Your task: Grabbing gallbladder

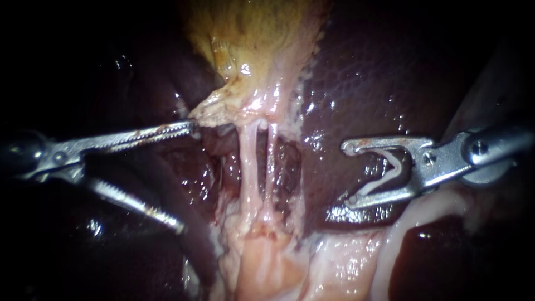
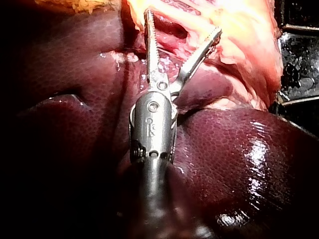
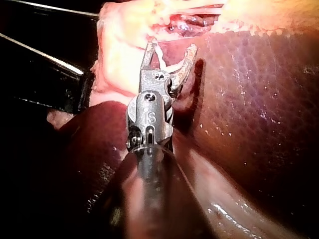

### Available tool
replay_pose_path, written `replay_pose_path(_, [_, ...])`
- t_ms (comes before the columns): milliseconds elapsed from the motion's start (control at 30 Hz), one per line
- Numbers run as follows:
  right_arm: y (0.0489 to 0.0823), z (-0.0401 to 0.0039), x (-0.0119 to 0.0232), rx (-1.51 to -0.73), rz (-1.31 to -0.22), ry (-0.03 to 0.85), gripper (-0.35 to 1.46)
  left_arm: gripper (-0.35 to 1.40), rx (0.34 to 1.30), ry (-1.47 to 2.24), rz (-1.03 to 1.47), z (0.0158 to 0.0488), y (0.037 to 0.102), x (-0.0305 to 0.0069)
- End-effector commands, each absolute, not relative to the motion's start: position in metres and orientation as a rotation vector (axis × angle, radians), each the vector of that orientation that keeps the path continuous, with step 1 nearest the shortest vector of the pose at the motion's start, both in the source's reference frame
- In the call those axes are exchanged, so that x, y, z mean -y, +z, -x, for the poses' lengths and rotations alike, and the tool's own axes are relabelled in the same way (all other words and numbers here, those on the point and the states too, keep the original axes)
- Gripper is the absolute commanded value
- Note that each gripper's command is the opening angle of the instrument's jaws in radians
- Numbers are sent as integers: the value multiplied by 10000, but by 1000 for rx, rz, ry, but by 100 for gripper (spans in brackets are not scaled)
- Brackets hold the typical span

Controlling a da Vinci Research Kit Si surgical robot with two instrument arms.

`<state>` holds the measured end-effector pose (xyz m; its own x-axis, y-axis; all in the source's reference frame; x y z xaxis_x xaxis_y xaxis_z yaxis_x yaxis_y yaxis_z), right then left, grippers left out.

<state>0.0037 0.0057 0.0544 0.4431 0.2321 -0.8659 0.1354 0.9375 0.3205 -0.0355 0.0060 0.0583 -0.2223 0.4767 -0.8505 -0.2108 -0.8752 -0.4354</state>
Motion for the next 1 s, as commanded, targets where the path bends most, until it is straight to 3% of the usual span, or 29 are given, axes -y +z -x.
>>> replay_pose_path(33, [543,-37,-57,-1117,-370,62,50,109,309,2138,1606,355,581,-61])
replay_pose_path(567, [543,-37,-57,-1117,-370,61,50,82,222,2082,1477,356,596,-120])
replay_pose_path(800, [543,-37,-57,-1117,-370,61,50,37,242,2045,1455,367,609,-130])
replay_pose_path(1000, [543,-37,-57,-1118,-370,61,50,10,272,2056,1415,365,619,-134])
